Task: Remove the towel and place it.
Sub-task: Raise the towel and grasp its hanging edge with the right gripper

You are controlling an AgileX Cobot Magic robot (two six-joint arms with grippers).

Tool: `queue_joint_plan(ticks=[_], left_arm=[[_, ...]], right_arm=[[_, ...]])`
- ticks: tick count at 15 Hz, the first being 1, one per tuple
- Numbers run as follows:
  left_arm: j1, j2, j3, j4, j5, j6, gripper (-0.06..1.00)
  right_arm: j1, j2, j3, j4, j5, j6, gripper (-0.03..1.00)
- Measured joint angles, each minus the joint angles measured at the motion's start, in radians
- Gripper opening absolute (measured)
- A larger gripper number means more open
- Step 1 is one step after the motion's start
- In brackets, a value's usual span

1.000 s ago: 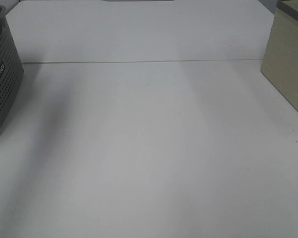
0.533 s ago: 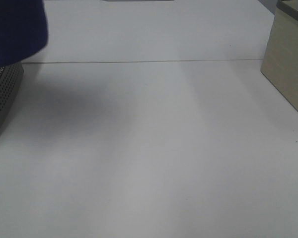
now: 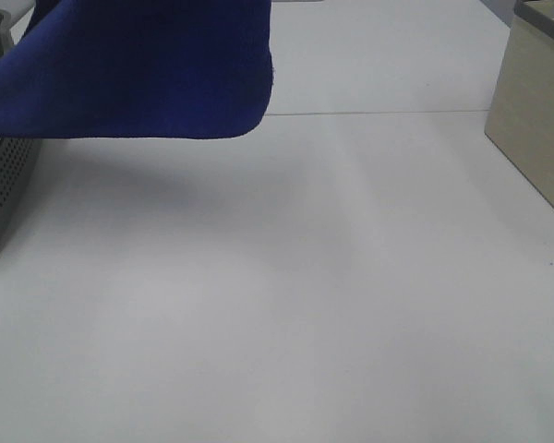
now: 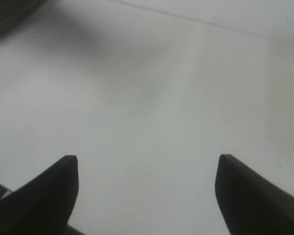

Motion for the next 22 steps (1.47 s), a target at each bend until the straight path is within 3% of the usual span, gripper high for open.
queue_joint_plan(ticks=[5,7,10,11,12,16,22], left_arm=[[-0.032,0.009,0.000,-0.003,-0.011,0.020,0.00],[-0.040,0.009,0.000,-0.010,-0.014,0.026,0.00],[-0.042,0.011,0.000,-0.018,-0.014,0.026,0.00],[-0.042,0.021,0.000,-0.036,-0.014,0.028,0.00],[-0.042,0.025,0.000,-0.053,-0.014,0.031,0.00],[-0.042,0.034,0.000,-0.099,-0.014,0.041,0.00],[-0.043,0.042,0.000,-0.133,-0.014,0.045,0.00]], right_arm=[[0.000,0.275,-0.001,0.424,-0.122,-0.512,0.76],[0.000,0.424,-0.001,0.691,-0.132,-0.787,0.76],[0.000,0.690,-0.001,1.076,-0.059,-1.209,0.76],[0.000,0.873,-0.013,1.199,0.047,-1.418,0.76],[0.000,0.962,-0.034,1.207,0.101,-1.475,0.76],[0.003,1.246,-0.185,1.223,0.256,-1.518,0.76],[0.063,1.497,-0.409,1.228,0.267,-1.500,0.76]])
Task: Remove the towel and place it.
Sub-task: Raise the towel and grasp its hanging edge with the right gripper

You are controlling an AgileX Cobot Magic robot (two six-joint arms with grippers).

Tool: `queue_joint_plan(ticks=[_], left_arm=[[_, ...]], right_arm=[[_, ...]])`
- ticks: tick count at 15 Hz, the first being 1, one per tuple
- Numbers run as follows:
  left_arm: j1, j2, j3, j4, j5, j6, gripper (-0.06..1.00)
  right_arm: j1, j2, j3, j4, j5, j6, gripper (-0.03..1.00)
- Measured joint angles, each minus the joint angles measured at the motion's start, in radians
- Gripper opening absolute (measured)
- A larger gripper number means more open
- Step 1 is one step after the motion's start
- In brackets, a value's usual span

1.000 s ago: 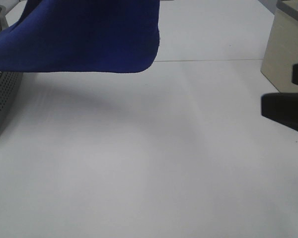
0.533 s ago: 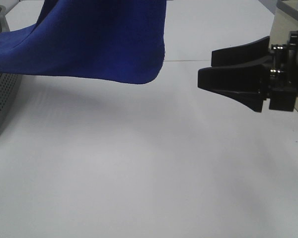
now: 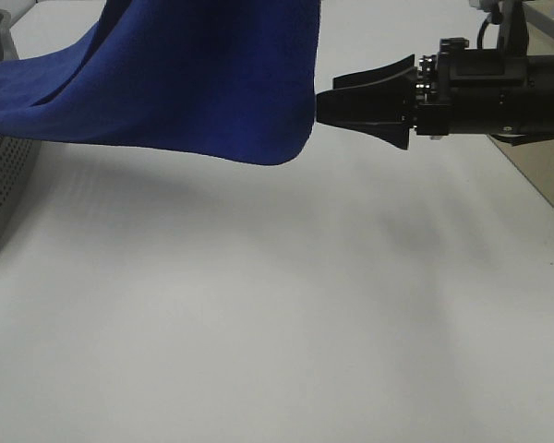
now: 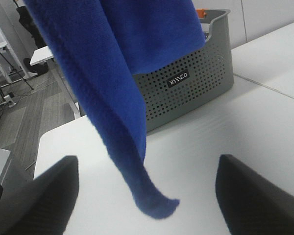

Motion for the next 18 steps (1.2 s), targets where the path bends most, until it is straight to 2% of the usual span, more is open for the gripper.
queue_joint_plan(ticks=[6,8,9,11,18], left_arm=[[0.000,0.000,0.000,-0.016,0.000,0.000,0.00],[0.000,0.000,0.000,-0.017,0.000,0.000,0.00],[0.000,0.000,0.000,-0.017,0.000,0.000,0.00],[0.000,0.000,0.000,-0.017,0.000,0.000,0.00],[0.000,0.000,0.000,-0.017,0.000,0.000,0.00]], right_arm=[[0.127,0.059,-0.120,0.000,-0.040,0.008,0.76],[0.131,0.059,-0.121,0.000,-0.040,0.011,0.72],[0.131,0.059,-0.121,0.000,-0.040,0.013,0.64],[0.131,0.059,-0.121,-0.006,-0.040,0.030,0.57],[0.130,0.059,-0.121,-0.108,-0.040,0.088,0.55]])
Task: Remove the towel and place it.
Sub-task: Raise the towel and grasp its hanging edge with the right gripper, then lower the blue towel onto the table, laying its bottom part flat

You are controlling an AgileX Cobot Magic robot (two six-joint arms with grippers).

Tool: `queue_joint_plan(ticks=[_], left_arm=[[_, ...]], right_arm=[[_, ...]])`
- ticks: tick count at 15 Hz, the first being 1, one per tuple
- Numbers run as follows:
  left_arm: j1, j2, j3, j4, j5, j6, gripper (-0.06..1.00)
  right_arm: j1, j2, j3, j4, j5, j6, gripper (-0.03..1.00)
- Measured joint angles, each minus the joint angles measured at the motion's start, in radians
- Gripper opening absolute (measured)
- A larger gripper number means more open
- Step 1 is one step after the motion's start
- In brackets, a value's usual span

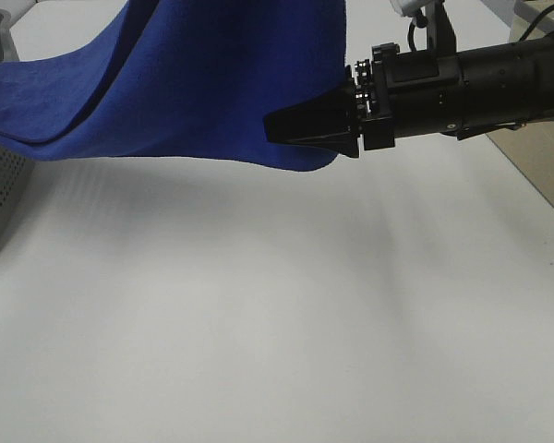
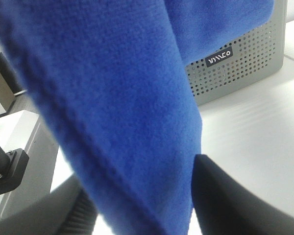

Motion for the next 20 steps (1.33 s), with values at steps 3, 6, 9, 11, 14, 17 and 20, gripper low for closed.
queue_joint_plan(ticks=[3,6,9,11,14,17,20], left_arm=[[0.000,0.000,0.000,0.000,0.000,0.000,0.00],[0.000,0.000,0.000,0.000,0.000,0.000,0.00],[0.000,0.000,0.000,-0.001,0.001,0.000,0.00],[0.000,0.000,0.000,0.000,0.001,0.000,0.00],[0.000,0.000,0.000,-0.035,0.001,-0.004,0.00],[0.000,0.000,0.000,-0.063,0.001,-0.007,0.00],[0.000,0.000,0.000,-0.078,-0.002,-0.102,0.00]], right_arm=[[-0.009,0.000,0.000,-0.020,0.008,0.011,0.47],[-0.062,-0.001,0.000,-0.024,0.063,0.030,0.21],[-0.120,-0.004,0.000,-0.024,0.115,0.079,0.02],[-0.121,-0.004,0.000,-0.025,0.123,0.118,0.02],[-0.122,-0.015,0.000,-0.035,0.124,0.262,0.02],[-0.122,-0.070,-0.001,-0.096,0.114,0.330,0.02],[-0.122,-0.166,-0.077,-0.316,0.025,0.544,0.02]])
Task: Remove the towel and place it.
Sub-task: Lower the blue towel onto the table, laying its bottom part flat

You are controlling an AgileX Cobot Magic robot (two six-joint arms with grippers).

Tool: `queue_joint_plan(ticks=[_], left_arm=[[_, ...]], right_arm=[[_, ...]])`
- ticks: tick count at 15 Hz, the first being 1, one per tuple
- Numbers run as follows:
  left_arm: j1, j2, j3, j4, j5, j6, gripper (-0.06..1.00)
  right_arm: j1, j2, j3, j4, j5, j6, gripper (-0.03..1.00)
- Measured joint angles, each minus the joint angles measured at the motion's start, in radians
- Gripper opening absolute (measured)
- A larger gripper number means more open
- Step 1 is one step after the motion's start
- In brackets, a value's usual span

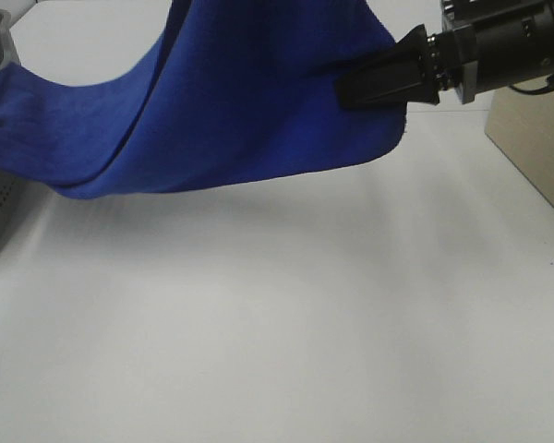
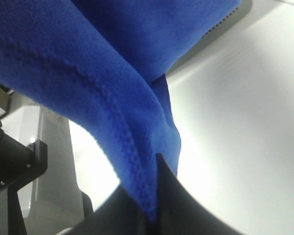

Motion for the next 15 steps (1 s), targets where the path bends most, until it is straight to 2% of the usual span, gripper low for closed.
queue_joint_plan(ticks=[3,6,8,9,12,15], left_arm=[[0.014,0.000,0.000,-0.001,-0.033,-0.199,0.00],[0.087,0.000,0.000,-0.001,-0.066,-0.457,0.00],[0.128,0.000,0.000,-0.001,-0.086,-0.556,0.00],[0.176,0.000,0.000,-0.001,-0.124,-0.644,0.00],[0.217,0.000,0.000,-0.001,-0.189,-0.732,0.00],[0.218,0.001,0.000,-0.001,-0.250,-0.745,0.00]], right_arm=[[0.000,-0.073,-0.117,-0.235,-0.003,0.250,0.02],[0.000,-0.124,-0.249,-0.439,0.001,0.434,0.02],[0.000,-0.131,-0.330,-0.525,0.005,0.500,0.02],[0.000,-0.131,-0.458,-0.617,0.006,0.578,0.02],[0.000,-0.129,-0.658,-0.719,-0.034,0.646,0.02],[0.000,-0.084,-0.811,-0.733,-0.057,0.663,0.02]])
